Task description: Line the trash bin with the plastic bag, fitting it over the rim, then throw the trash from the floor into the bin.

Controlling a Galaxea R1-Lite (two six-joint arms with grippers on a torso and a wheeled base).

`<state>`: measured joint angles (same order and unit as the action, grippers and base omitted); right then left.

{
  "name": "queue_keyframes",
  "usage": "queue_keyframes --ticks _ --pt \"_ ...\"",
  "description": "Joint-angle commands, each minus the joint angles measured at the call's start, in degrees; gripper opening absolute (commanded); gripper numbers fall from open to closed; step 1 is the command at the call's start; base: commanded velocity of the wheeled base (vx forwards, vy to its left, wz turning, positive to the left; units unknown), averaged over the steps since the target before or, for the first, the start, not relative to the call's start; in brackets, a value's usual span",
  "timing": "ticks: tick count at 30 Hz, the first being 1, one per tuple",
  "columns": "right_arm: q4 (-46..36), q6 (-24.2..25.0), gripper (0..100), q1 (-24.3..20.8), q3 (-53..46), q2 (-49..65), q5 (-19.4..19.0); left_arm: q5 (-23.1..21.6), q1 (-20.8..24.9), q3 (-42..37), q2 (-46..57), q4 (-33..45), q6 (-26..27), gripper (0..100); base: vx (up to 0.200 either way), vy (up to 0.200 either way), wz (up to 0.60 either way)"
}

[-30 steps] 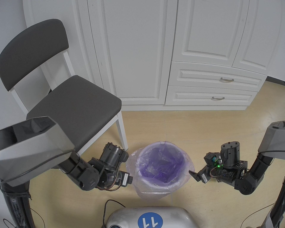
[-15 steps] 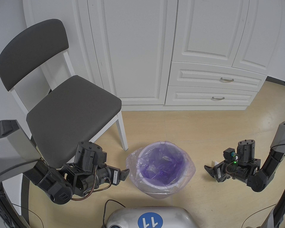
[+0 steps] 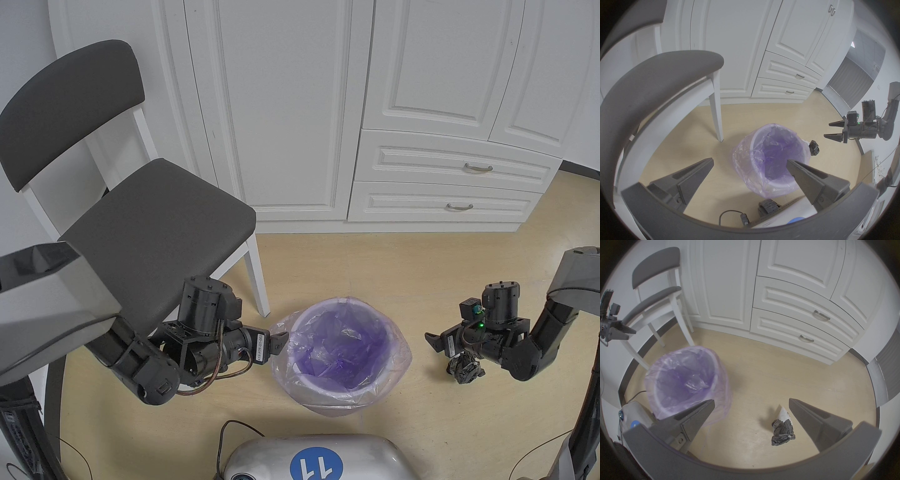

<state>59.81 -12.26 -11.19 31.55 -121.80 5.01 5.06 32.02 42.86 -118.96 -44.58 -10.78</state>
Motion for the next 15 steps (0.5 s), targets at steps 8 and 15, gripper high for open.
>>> queue_keyframes --ticks 8,15 --pt "-5.84 0.05 100 2.93 10.37 -14.61 -5.98 -4.18 -2.58 8.73 -13.67 1.78 -0.03 100 0.0 0.0 0.0" --pt "-10.06 2.33 100 1.96 16.97 -18.04 -11.6 -4.36 -5.57 13.83 -17.63 6.17 -0.03 100 0.0 0.0 0.0"
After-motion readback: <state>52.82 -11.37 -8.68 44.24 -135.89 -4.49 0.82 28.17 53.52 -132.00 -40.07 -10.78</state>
